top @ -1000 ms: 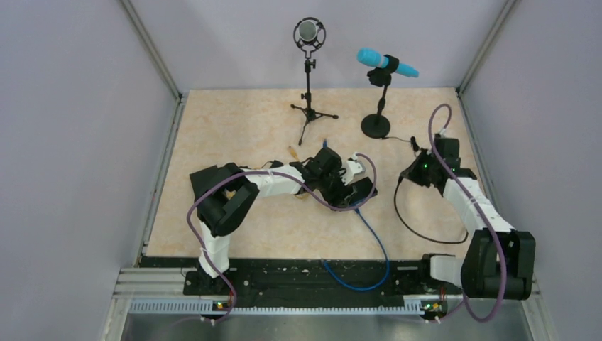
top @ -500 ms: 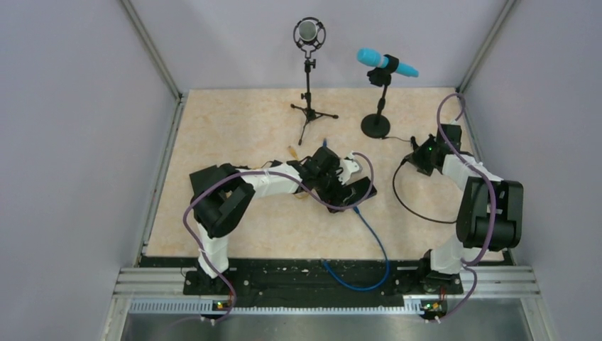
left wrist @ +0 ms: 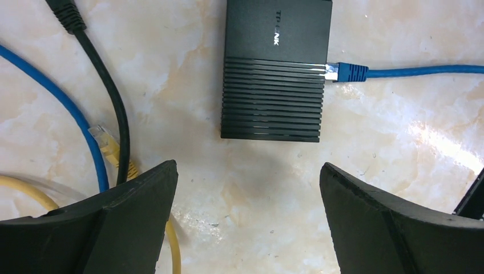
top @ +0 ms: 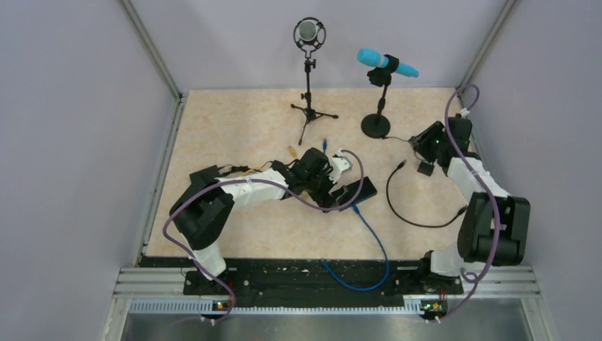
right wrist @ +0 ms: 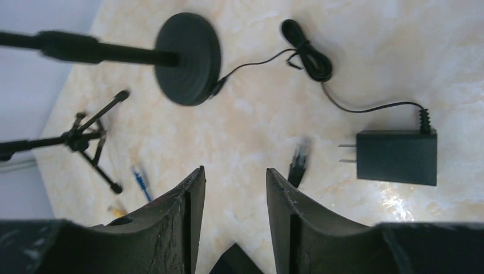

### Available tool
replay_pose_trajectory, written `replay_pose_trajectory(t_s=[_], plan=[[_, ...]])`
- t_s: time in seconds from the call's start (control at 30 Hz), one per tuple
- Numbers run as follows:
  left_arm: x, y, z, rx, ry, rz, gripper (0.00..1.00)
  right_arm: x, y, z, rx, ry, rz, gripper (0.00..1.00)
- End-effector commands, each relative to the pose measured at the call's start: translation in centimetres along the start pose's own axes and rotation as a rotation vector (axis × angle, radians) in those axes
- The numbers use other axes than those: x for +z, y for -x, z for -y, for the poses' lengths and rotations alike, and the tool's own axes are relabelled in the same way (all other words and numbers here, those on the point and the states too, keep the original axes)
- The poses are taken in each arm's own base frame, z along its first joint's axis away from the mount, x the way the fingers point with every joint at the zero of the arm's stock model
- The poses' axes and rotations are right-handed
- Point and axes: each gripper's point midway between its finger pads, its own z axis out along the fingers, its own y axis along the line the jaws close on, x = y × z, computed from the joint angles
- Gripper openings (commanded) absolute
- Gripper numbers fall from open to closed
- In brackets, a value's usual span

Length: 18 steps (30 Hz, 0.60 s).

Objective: Pull the plug from the switch port
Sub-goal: Place the connector at the center of the board, then move the connector to the center of the board.

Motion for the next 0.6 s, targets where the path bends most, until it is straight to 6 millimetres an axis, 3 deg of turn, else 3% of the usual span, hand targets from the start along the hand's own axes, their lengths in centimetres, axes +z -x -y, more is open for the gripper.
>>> replay_pose_trajectory(t_s=[0.0,0.13,0.3,0.43,0.57], plan=[[-0.7,2.2,-0.7,-0.003,0.042,0.082,0.99,-4.0,-0.5,-3.0,-0.100,0.178,-0.012,0.45],[-0.3,2.2,-0.5,-0.001,0.026,0.076,0.99,-5.8,-5.5,-1.9,-0.132,0.229,-0.132,0.53],[0.3,2.3,-0.3,0.019,0.002,0.055,0.99,-7.2,-11.1,0.1,-0.158,0.221,-0.243,0.53],[0.4,2.2,-0.3,0.025,-0.005,0.038,0.99,-7.2,-13.8,1.3,-0.135,0.223,-0.299,0.52],[0.4,2.1,-0.2,0.017,-0.011,0.039,0.99,-6.5,-15.1,2.3,-0.118,0.189,-0.355,0.49]])
